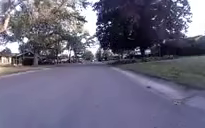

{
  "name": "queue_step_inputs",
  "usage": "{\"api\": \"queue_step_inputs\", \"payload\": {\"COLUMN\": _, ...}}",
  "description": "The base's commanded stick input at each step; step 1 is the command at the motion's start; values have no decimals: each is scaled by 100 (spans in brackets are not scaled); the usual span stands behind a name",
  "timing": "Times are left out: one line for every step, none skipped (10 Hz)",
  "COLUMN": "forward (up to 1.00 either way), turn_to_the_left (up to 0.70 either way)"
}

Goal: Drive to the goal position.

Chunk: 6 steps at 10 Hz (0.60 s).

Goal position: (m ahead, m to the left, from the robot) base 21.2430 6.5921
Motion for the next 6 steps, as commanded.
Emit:
{"api": "queue_step_inputs", "payload": {"forward": 100, "turn_to_the_left": 0}}
{"api": "queue_step_inputs", "payload": {"forward": 100, "turn_to_the_left": 0}}
{"api": "queue_step_inputs", "payload": {"forward": 100, "turn_to_the_left": 0}}
{"api": "queue_step_inputs", "payload": {"forward": 100, "turn_to_the_left": 0}}
{"api": "queue_step_inputs", "payload": {"forward": 100, "turn_to_the_left": 0}}
{"api": "queue_step_inputs", "payload": {"forward": 100, "turn_to_the_left": 0}}
